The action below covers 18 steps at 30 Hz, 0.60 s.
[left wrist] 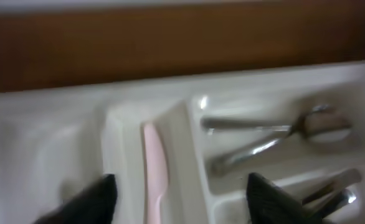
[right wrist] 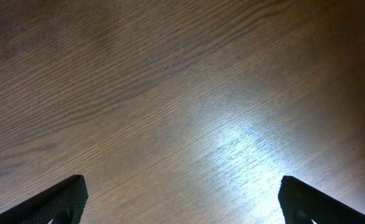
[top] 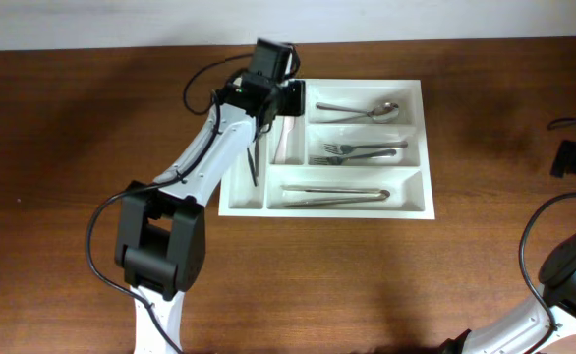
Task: Pack container
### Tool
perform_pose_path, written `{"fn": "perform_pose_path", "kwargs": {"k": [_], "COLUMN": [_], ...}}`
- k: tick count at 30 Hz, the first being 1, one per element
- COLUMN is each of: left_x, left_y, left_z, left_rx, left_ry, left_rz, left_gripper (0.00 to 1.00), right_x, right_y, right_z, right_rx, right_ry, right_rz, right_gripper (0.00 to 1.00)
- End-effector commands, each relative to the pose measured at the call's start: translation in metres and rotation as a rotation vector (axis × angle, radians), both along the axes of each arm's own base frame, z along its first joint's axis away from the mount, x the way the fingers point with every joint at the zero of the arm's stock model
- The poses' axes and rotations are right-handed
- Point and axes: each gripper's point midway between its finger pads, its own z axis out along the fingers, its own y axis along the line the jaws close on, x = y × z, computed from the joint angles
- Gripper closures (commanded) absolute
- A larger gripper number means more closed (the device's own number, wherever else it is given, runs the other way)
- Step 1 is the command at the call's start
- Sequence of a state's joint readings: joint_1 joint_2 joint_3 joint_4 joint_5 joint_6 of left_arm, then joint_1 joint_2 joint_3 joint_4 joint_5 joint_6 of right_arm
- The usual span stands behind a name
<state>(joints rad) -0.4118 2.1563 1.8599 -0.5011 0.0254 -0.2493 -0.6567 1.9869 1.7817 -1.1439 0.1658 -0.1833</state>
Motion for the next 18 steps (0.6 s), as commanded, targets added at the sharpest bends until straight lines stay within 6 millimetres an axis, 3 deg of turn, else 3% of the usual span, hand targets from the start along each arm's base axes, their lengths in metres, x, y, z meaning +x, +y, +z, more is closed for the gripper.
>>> {"fn": "perform_pose_path", "kwargs": {"k": [1, 2, 3, 9, 13, 18], "left_x": [0.013, 0.012, 0.01, -0.021, -0.053, -0.098], "left_y": [0.011, 0.015, 0.022, 0.076, 0.127, 0.189], "left_z": [0.074, 0.087, 0.099, 0.154, 0.183, 0.201], "left_rx": [0.037, 0.046, 0.051, 0.071, 0.091, 0.114], "left_ry": [-0.166, -0.183, -0.193, -0.191, -0.159, -0.092], "left_rz": [-0.054, -0.058, -0.043, 0.034, 0.106, 0.214], "left_gripper": [0.13, 0.04, 0.01, 0.01, 0.01, 0.01], "right_x": [0.0, 0.0, 0.0, 0.0, 0.0, 0.0], "right_y": [0.001, 0.001, 0.001, 0.001, 0.002, 0.001], "right_z": [-0.001, -0.001, -0.001, -0.001, -0.001, -0.001], "right_rx": [0.003, 0.003, 0.003, 0.003, 0.004, 0.003], "right_ry": [-0.001, -0.001, -0.001, -0.001, -0.001, -0.001], "right_rz": [-0.007, -0.007, -0.007, -0.007, -0.007, -0.007], "right_gripper": [0.01, 0.01, 0.01, 0.01, 0.01, 0.01]}}
